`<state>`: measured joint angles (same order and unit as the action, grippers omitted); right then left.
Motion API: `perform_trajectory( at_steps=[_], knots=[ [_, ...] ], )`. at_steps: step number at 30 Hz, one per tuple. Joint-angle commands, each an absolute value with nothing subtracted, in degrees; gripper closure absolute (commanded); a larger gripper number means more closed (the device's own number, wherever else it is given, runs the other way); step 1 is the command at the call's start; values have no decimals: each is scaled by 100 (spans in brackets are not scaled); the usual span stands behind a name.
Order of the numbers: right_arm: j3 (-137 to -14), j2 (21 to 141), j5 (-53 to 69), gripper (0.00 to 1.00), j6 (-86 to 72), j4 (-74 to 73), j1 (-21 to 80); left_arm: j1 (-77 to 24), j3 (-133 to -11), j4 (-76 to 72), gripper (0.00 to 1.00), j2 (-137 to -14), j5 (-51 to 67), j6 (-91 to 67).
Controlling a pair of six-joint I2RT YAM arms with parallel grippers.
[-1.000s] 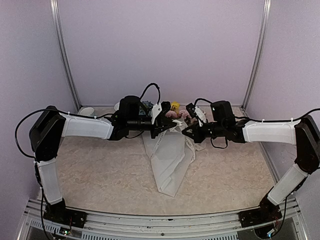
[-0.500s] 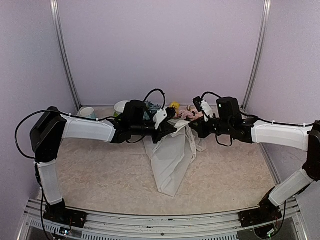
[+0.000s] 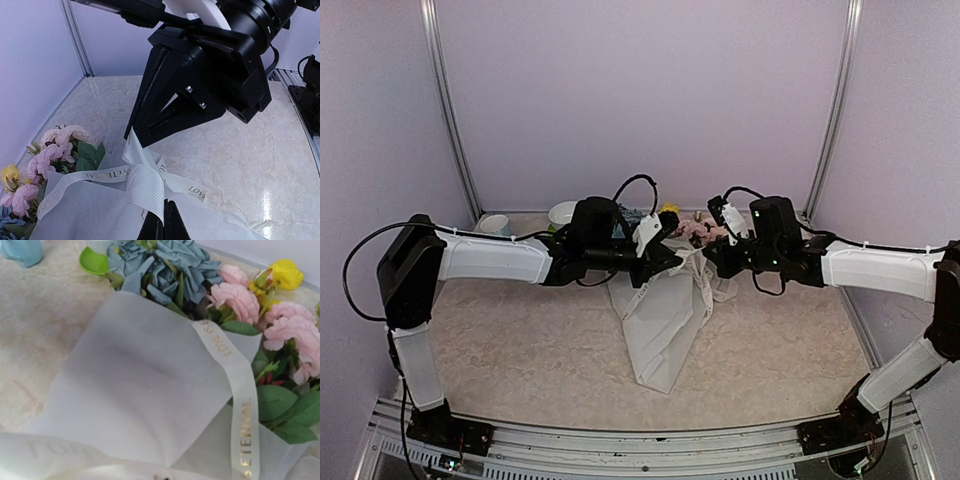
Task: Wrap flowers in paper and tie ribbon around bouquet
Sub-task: Cross the ribbon over the folded bouquet.
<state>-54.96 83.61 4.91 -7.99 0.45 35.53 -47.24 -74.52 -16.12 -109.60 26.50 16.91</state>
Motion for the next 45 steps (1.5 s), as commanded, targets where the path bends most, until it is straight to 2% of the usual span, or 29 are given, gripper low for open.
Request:
perform_trajectory(
  at_steps=[1, 3, 5, 15, 20, 24, 27, 30, 32, 35, 45],
  knots=[
    [-5512, 8310, 407, 100, -830, -84, 3533, -4794, -7534, -1560, 100, -10685, 2819, 1581],
    [-5522, 8358, 1139, 98, -755, -50, 3533, -4799, -7600, -1532, 100, -10774, 2830, 1517],
    [-5535, 8375, 1458, 92, -770, -87, 3533, -4799, -7666, -1520, 100, -10818, 2823, 1446],
    [-5415, 7959, 1130, 90, -852, -456, 3524, -4808, -7783, -1773, 100, -10902, 2536, 1145],
    [-5355, 7809, 1410, 78, -832, -562, 3540, -4808, -7816, -1785, 100, -10925, 2496, 1126],
    [-4919, 7517, 2645, 88, -830, 220, 3721, -4816, -7829, -1764, 100, -10925, 2467, 1140],
    [-4552, 7523, 3370, 89, -1208, 1132, 3735, -4816, -7840, -1741, 100, -10925, 2423, 1167],
    [-4469, 7798, 3521, 91, -1455, 1688, 3735, -4816, -7864, -1732, 100, -10925, 2383, 1171],
    [-4524, 8010, 3349, 93, -1552, 1856, 3735, -4816, -7898, -1690, 100, -10947, 2386, 1170],
    [-4600, 8234, 2456, 96, -1590, 1872, 3731, -4825, -7911, -1669, 100, -10931, 2391, 1186],
    [-4749, 8711, 987, 95, -1609, 2096, 3700, -4825, -7945, -1659, 100, -10950, 2428, 1214]
  ],
)
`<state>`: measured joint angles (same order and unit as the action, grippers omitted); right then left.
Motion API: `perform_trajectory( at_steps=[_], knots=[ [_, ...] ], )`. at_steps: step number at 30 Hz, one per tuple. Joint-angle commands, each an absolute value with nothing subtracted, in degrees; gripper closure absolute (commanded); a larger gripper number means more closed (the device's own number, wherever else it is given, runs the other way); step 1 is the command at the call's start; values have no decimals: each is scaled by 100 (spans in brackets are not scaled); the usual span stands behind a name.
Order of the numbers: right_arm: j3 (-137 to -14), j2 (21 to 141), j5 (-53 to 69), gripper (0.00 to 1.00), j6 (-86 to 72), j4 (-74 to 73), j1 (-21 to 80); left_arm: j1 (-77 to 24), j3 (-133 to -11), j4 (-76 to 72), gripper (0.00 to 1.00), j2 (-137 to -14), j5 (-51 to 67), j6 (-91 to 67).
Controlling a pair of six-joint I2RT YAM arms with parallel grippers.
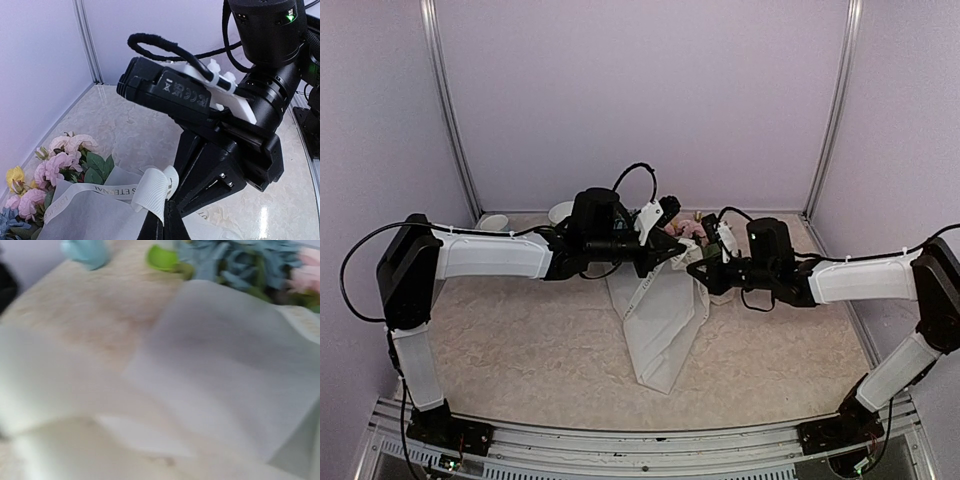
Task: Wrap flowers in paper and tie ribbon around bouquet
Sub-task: Cross the ribbon over the folded bouquet.
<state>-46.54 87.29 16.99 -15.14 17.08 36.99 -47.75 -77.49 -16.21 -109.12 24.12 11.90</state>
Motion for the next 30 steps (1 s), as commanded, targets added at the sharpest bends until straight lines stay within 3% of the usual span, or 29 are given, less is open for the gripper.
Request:
perform_trajectory(
  at_steps=[1, 15, 20, 30],
  knots=[
    [-4731, 8716, 864, 94, -1604, 2122, 3700, -4825, -7938, -1659, 100, -10949, 2440, 1213],
    [-4984, 8902, 526, 75, -1290, 2119, 3569, -4834, -8033, -1561, 100, -10993, 2479, 1287],
    [-5025, 9032, 809, 73, -1375, 2251, 3577, -4827, -8120, -1590, 100, -11114, 2423, 1226],
    [-4990, 9013, -273, 71, -1590, 1873, 3522, -4820, -8261, -1451, 100, -11293, 1315, 901]
  ],
)
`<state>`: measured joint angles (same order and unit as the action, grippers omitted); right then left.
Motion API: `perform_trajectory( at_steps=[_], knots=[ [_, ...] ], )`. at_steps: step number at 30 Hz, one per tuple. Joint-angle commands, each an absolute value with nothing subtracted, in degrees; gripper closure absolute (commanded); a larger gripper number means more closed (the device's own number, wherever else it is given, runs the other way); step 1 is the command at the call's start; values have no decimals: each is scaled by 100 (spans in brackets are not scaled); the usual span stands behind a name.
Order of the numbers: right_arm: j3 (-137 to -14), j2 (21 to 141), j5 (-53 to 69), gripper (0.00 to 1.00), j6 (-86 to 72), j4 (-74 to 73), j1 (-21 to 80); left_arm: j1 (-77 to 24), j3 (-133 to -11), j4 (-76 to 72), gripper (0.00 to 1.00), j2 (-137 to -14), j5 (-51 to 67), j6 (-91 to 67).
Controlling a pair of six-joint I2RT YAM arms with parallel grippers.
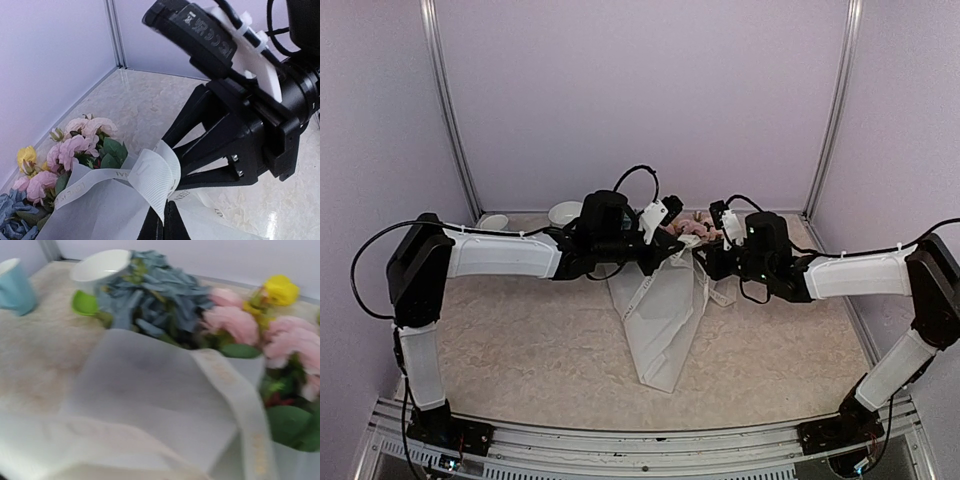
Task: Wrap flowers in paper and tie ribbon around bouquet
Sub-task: Cross the ribbon over the folded bouquet.
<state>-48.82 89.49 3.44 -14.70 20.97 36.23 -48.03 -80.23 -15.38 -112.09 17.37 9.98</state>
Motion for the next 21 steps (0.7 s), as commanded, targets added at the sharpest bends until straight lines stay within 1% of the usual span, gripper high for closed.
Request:
perform_trajectory(
  at_steps=[1, 4, 12, 16, 18, 21],
  knots=[
    [-5011, 9048, -205, 71, -1579, 1847, 3490, -4843, -8239, -1424, 100, -11249, 1401, 940],
    [-5148, 9215, 144, 68, -1428, 1855, 3472, -4918, -8134, -1431, 100, -11165, 1603, 1021],
    [-5414, 9443, 319, 65, -1180, 1776, 3472, -4904, -8206, -1374, 100, -11291, 1731, 935],
    [-5567, 9562, 384, 57, -999, 1619, 3472, -4880, -8253, -1351, 100, -11294, 1904, 945],
    [-5596, 9549, 297, 55, -967, 1507, 3472, -4870, -8253, -1342, 100, -11265, 1858, 989],
    [-5364, 9248, 715, 53, -792, 1552, 3472, -4837, -8237, -1289, 100, -11214, 1549, 988]
  ],
)
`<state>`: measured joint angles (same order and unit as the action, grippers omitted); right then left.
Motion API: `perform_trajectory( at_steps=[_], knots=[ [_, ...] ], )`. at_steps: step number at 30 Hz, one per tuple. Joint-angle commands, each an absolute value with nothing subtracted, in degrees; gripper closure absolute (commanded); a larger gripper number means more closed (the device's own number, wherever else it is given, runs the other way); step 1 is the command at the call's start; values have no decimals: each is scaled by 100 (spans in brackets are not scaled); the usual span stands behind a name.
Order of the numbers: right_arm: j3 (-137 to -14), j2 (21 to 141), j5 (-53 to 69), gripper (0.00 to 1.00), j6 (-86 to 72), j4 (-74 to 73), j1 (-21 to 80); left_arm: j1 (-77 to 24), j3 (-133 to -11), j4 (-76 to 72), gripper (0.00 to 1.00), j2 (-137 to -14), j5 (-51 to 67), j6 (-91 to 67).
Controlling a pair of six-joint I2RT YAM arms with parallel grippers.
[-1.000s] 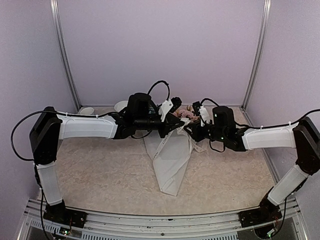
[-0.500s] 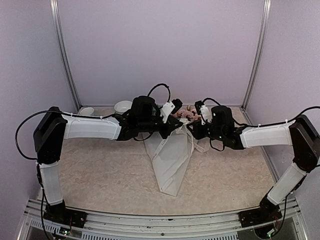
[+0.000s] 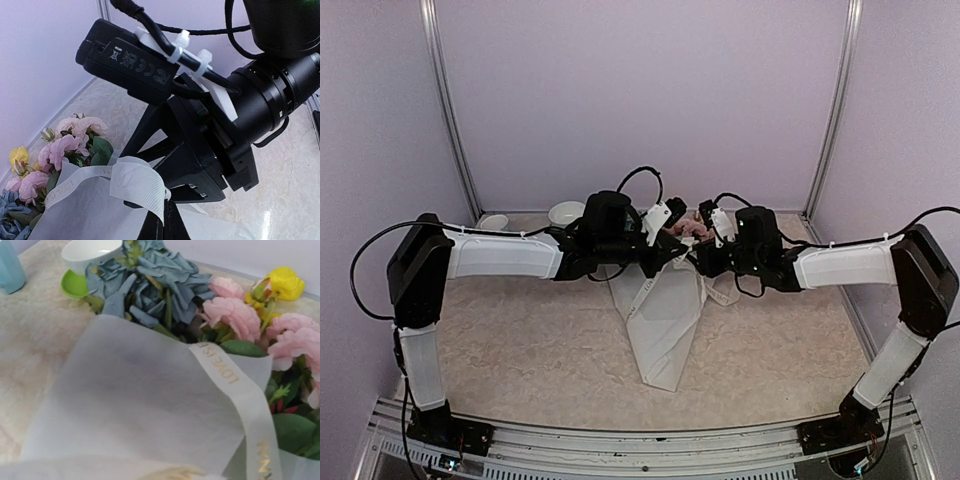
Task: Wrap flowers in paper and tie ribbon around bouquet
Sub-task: Cross the ribbon over the folded bouquet.
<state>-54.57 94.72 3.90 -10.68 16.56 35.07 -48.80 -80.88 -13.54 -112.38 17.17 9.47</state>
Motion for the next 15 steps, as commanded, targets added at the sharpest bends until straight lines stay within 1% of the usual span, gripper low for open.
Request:
perform_trajectory(
  at_steps=[1, 5, 10, 12, 15],
  knots=[
    [-5232, 9069, 923, 53, -719, 1563, 3472, -4834, -8223, -1260, 100, -11188, 1408, 992],
    [-4767, 8169, 2042, 53, -409, 1398, 3391, -4891, -8225, -1035, 100, -11068, 1030, 1240],
    [-4976, 7706, 3562, 58, -278, 489, 2903, -5134, -8100, -989, 100, -10761, 735, 1746],
    [-5023, 7623, 3693, 57, -412, 481, 2626, -5175, -8042, -1038, 100, -10680, 709, 1808],
    [-5117, 7789, 3478, 57, -751, 594, 2252, -5194, -7919, -1167, 100, -10559, 748, 1905]
  ],
)
